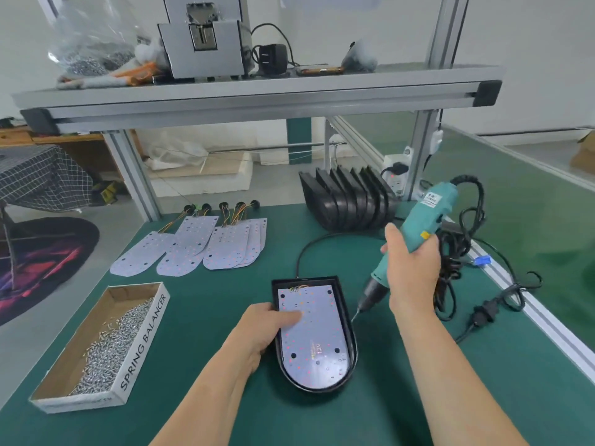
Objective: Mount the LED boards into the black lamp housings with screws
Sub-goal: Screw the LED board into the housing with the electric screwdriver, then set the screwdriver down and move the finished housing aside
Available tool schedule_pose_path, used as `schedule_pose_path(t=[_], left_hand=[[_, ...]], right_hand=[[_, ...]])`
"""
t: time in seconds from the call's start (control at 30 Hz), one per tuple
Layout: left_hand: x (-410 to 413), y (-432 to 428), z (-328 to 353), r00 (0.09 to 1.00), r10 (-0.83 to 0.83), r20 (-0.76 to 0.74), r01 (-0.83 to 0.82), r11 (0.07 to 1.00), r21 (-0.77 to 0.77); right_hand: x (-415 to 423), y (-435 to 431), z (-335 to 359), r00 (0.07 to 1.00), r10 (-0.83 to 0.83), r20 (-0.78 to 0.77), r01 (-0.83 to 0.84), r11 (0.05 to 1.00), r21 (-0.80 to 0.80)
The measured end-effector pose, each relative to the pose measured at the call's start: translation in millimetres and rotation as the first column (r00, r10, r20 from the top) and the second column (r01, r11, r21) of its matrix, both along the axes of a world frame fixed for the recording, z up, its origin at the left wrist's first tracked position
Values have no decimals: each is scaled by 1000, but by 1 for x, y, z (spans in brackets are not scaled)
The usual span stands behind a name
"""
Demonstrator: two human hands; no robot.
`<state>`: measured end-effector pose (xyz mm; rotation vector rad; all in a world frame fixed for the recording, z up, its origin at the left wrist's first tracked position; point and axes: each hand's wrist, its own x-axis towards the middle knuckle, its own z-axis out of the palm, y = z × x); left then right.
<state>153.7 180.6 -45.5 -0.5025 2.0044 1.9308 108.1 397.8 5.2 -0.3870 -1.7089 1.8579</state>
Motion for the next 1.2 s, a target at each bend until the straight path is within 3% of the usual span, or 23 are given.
schedule_pose_path(t=[0.13, 0.23, 0.33, 0.43, 0.53, 0.57, 0.63, 0.73, 0.9, 0.97, 1.07, 1.2], left_hand=[[2, -2, 0, 1000, -1, -17, 1, 1000, 3], [4, -2, -2, 999, 15, -37, -16, 1000, -1], [4, 0, -5, 997, 44, -57, -44, 999, 0], [2, 0, -8, 995, 77, -66, -77, 997, -5], [2, 0, -9, 995, 70, -72, -72, 997, -22], [1, 0, -9, 995, 67, -69, -69, 997, -24], [1, 0, -9, 996, 63, -64, -64, 998, -16], [0, 0, -8, 996, 70, -56, -71, 997, -15], [0, -1, -8, 996, 79, -40, -79, 997, 6], [-1, -1, -9, 996, 80, -34, -80, 997, 12], [0, 0, -8, 996, 81, -23, -81, 997, -14], [-1, 1, -6, 996, 88, -15, -88, 996, -19]], right_hand=[[4, 25, -36, 963, -73, 261, 47, 994, 103], [12, 32, -51, 936, -127, 329, 70, 982, 178], [13, 36, -55, 893, -265, 362, 114, 915, 388], [8, 35, -51, 857, -418, 302, 115, 726, 678], [-11, 36, -44, 868, -405, 287, -99, 425, 900], [-21, 36, -39, 872, -358, 334, -195, 371, 908], [-46, 37, -28, 845, -282, 453, -325, 402, 856], [-80, 47, -19, 729, -330, 600, -459, 415, 786], [-104, 64, -26, 522, -486, 701, -731, 169, 661], [-106, 66, -31, 576, -536, 618, -720, 24, 693], [-105, 66, -38, 694, -511, 507, -619, -63, 783], [-95, 59, -38, 853, -320, 413, -492, -225, 841]])
